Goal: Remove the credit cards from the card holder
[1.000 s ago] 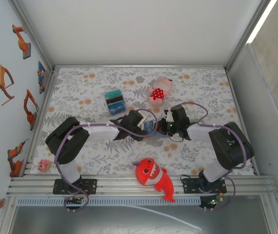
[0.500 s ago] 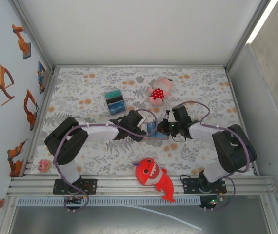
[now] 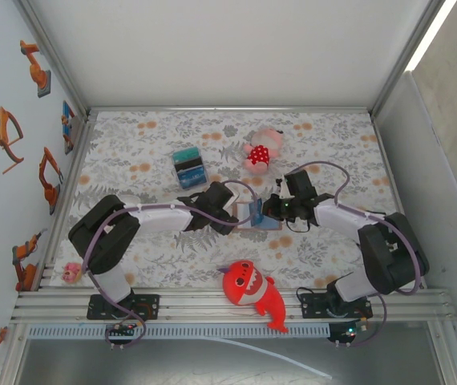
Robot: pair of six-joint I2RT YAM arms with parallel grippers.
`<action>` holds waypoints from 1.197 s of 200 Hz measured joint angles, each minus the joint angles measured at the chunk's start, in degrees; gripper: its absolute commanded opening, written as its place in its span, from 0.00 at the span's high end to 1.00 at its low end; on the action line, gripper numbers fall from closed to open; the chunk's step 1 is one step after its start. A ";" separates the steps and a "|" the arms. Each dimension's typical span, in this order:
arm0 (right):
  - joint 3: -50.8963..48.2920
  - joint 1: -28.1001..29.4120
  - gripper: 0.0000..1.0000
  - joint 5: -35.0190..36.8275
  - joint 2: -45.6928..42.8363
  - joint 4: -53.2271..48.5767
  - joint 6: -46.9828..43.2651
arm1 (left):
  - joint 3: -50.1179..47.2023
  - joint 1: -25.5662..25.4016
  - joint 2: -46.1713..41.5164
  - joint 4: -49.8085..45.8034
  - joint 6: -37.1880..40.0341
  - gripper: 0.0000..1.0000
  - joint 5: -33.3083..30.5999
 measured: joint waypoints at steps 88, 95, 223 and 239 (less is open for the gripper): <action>0.20 0.00 1.00 0.24 -0.24 -1.14 -0.04 | 6.12 -0.72 2.10 4.24 1.66 0.03 0.76; 0.20 0.00 1.00 0.24 -0.24 -1.14 -0.04 | 6.86 -0.72 3.13 4.85 1.99 0.03 1.18; 0.20 0.00 1.00 0.46 -0.42 -1.36 -0.04 | 10.10 -1.49 10.08 2.82 3.93 0.03 0.90; 0.20 0.00 1.00 0.76 -0.74 -1.77 -0.17 | 10.05 -1.55 9.92 2.38 3.87 0.03 0.44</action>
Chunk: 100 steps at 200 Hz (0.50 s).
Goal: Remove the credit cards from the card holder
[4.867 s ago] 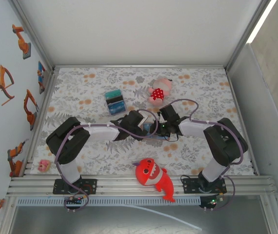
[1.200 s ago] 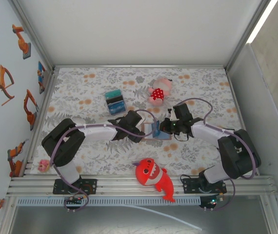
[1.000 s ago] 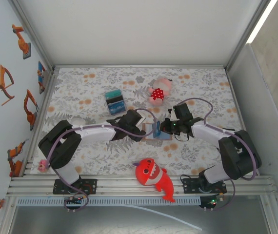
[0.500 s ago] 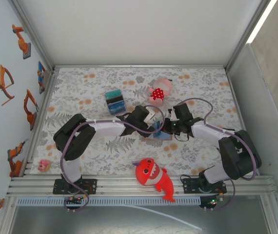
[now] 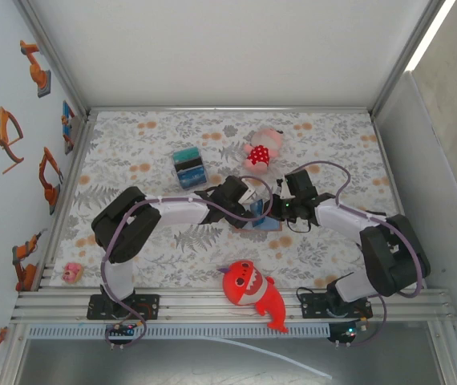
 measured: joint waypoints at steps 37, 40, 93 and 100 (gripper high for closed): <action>0.00 0.00 1.00 0.52 -0.55 -1.03 -0.02 | -1.16 -0.04 -1.14 -0.83 -0.72 0.03 -0.68; 0.00 0.00 1.00 0.57 -0.63 -1.05 -0.02 | -1.27 -0.04 -1.22 -0.96 -0.79 0.03 -0.70; -0.20 -0.04 0.84 -0.92 -0.63 0.79 0.63 | -1.68 -0.37 -1.77 -1.66 -1.25 0.03 -1.07; -0.44 -0.04 0.82 -1.55 -0.48 2.01 1.03 | -1.68 -0.39 -1.77 -1.68 -1.29 0.03 -1.09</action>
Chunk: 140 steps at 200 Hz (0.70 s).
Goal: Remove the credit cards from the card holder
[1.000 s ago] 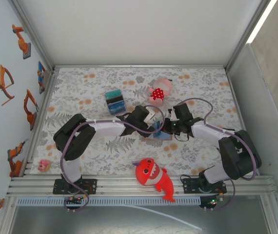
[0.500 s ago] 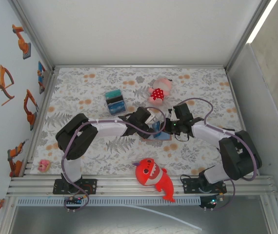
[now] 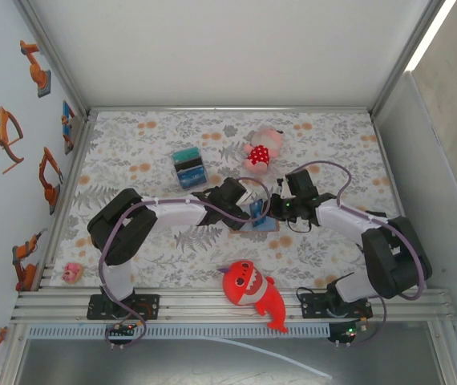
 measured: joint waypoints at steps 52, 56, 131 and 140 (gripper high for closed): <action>-1.70 0.02 0.78 -4.00 2.93 6.93 2.47 | 0.00 -0.02 0.00 -0.07 -0.79 0.03 0.02; -1.70 0.02 0.78 -4.07 3.15 7.19 2.49 | 0.00 -0.02 0.00 -0.07 -0.81 0.03 0.02; -1.73 0.42 1.00 -3.72 4.44 7.50 2.12 | -0.13 -0.02 -0.07 -0.17 -1.53 0.03 -0.04; -1.64 0.44 1.00 -2.71 3.78 5.84 1.44 | -0.35 -0.02 -0.20 -0.04 -1.66 0.03 -0.09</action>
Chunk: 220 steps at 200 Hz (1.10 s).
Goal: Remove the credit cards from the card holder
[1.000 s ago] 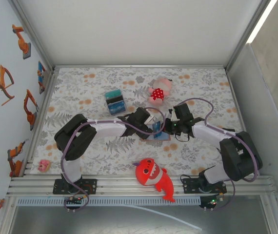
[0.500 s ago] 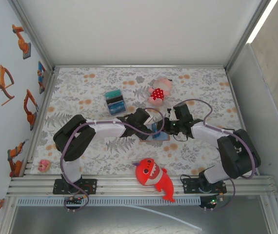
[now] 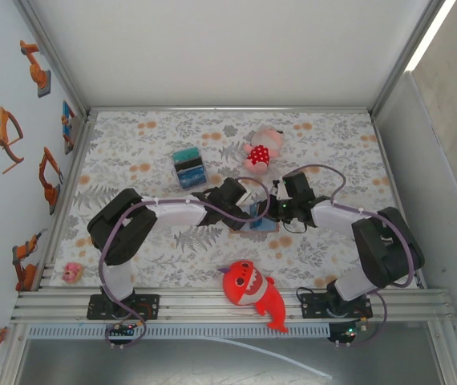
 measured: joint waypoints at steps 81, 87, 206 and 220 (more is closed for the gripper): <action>4.22 0.00 1.00 4.68 -10.36 -11.98 -6.75 | -2.60 0.07 -4.02 -3.65 -0.09 0.03 -0.81; 4.46 0.02 1.00 4.76 -10.93 -12.74 -7.50 | -2.67 0.07 -4.61 -4.13 -0.09 0.03 -0.87; 12.46 6.19 1.00 1.25 -16.15 -20.41 -25.27 | -6.45 5.25 -29.09 -6.08 -0.66 0.03 0.28; 14.86 7.58 1.00 -0.13 -15.17 -20.81 -27.93 | -7.80 6.51 -32.46 -5.29 -0.59 0.02 3.43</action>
